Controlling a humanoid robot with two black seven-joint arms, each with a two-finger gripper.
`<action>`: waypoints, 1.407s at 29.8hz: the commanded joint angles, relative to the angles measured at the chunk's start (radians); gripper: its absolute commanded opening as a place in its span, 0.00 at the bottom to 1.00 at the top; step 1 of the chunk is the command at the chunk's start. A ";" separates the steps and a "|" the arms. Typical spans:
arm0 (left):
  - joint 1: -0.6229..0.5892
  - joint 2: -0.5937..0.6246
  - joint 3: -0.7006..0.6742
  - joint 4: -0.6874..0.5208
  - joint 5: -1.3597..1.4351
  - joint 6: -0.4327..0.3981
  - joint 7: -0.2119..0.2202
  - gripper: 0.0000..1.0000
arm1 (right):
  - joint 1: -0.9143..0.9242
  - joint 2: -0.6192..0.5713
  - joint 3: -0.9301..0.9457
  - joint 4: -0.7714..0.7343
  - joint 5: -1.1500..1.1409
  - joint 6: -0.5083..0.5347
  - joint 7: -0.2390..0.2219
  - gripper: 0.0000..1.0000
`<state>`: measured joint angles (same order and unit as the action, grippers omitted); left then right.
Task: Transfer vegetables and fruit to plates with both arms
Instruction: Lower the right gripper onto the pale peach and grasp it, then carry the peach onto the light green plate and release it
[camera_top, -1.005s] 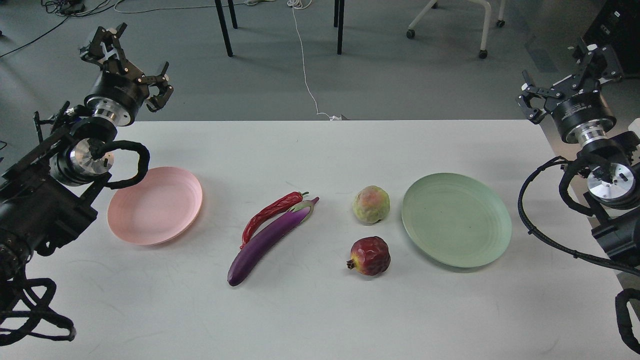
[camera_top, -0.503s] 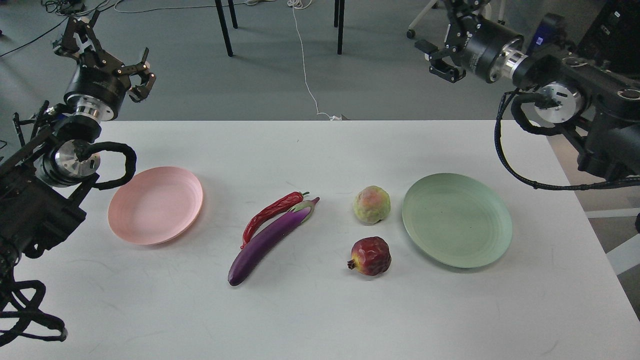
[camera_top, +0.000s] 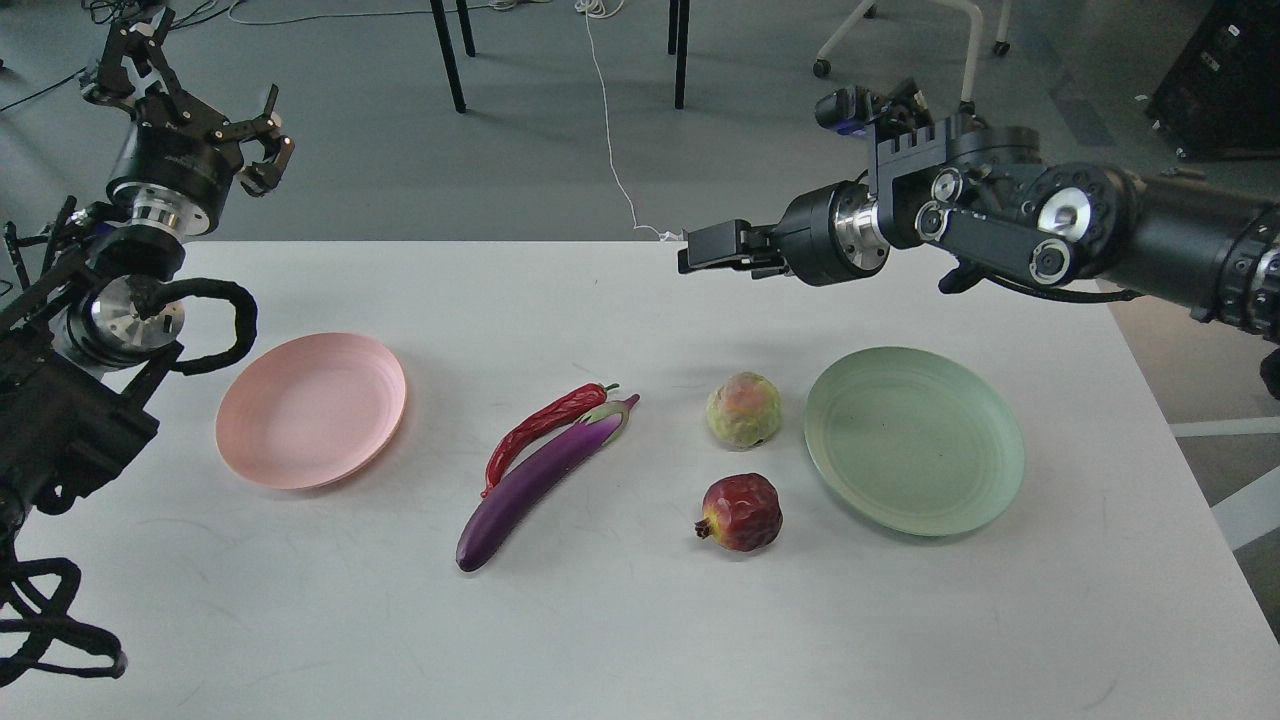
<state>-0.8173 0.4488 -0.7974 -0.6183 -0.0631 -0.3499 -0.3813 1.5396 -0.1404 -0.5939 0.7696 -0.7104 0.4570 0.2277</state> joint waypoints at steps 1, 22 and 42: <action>0.007 0.002 -0.005 0.000 0.000 -0.004 0.001 0.98 | 0.005 0.083 -0.087 -0.015 -0.058 -0.003 0.008 0.96; 0.032 0.018 -0.005 0.002 0.002 -0.012 0.001 0.98 | -0.082 0.140 -0.239 -0.079 -0.093 -0.026 0.009 0.66; 0.032 0.024 -0.003 0.003 0.002 -0.011 0.001 0.98 | 0.000 0.044 -0.156 -0.030 -0.076 -0.034 0.015 0.38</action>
<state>-0.7839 0.4726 -0.8007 -0.6149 -0.0614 -0.3604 -0.3804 1.5091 -0.0408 -0.7613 0.7168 -0.7861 0.4207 0.2419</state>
